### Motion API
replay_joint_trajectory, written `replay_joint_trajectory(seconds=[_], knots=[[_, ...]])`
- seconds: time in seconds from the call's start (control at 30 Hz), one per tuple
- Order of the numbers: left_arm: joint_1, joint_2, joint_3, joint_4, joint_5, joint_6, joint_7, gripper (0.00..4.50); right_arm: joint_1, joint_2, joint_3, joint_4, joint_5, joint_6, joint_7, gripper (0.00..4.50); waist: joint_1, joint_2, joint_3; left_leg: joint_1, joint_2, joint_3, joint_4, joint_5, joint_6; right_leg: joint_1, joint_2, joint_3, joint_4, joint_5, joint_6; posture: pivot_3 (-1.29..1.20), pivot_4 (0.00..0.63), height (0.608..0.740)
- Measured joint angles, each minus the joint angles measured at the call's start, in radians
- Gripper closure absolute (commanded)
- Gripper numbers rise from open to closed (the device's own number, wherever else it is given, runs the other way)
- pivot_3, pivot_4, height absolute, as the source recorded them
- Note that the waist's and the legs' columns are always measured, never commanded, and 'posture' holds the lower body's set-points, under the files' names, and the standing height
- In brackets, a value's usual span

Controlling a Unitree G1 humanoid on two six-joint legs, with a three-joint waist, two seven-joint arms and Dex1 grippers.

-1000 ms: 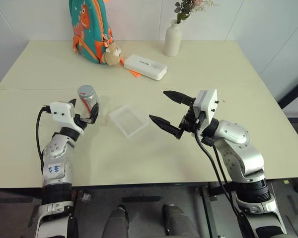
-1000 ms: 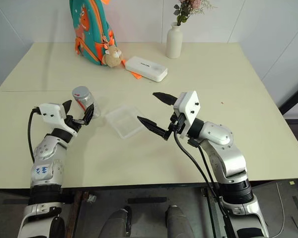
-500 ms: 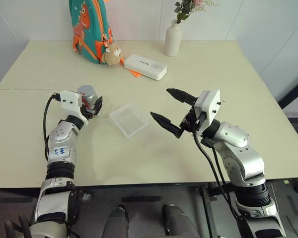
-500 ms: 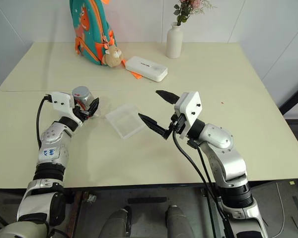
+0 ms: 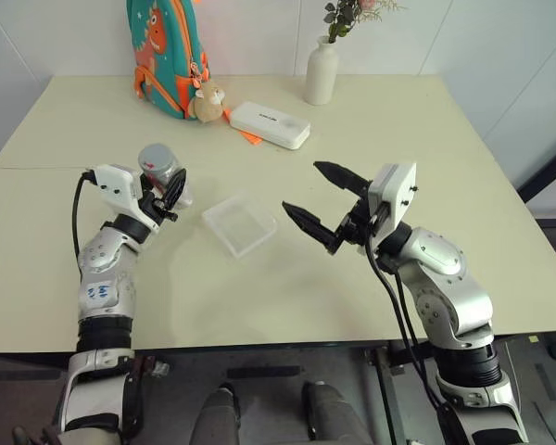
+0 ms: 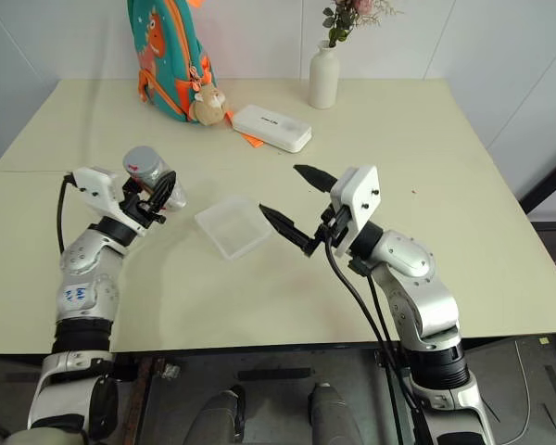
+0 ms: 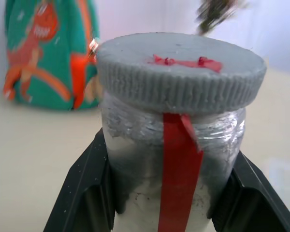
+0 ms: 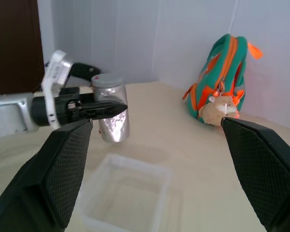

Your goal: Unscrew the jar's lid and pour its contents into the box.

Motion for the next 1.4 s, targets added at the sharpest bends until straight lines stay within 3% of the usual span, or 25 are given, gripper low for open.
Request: replay_joint_trajectory(seconds=[0.2, 0.5, 1.2, 1.4], knots=[[0.047, 0.14, -0.072, -0.223, -0.109, 0.225, -0.207, 2.56, -0.169, 0.038, 0.075, -0.033, 0.0, 0.212, -0.091, 0.0, -0.004, 0.0, 0.0, 0.001, 0.0, 0.0, 0.0, 0.001, 0.0, -0.001, 0.0, 0.0, 0.001, -0.001, -0.002, 0.0, 0.15, 0.74], [0.007, 0.112, -0.213, -0.284, -0.116, 0.377, -0.259, 2.56, -0.303, 0.105, 0.178, 0.001, 0.012, 0.419, -0.108, 0.0, 0.0, 0.0, 0.0, -0.002, 0.0, 0.0, -0.003, 0.0, 0.0, -0.003, 0.0, -0.001, -0.002, -0.002, -0.003, 0.0, 0.15, 0.74], [-0.012, 0.08, -0.239, -0.289, -0.111, 0.406, -0.286, 2.56, -0.312, 0.148, 0.163, 0.128, -0.056, 0.401, -0.125, 0.0, -0.003, 0.0, 0.0, -0.002, 0.0, 0.0, -0.006, 0.0, 0.0, -0.004, 0.0, -0.001, -0.002, -0.002, -0.003, 0.0, 0.15, 0.74], [-0.012, 0.079, -0.238, -0.29, -0.099, 0.404, -0.285, 2.56, -0.312, 0.182, 0.147, 0.129, -0.027, 0.401, -0.12, 1.6, -0.004, 0.0, 0.0, -0.002, 0.0, 0.0, -0.006, 0.0, 0.0, -0.004, 0.0, -0.001, -0.002, -0.002, -0.003, 0.0, 0.15, 0.74]])
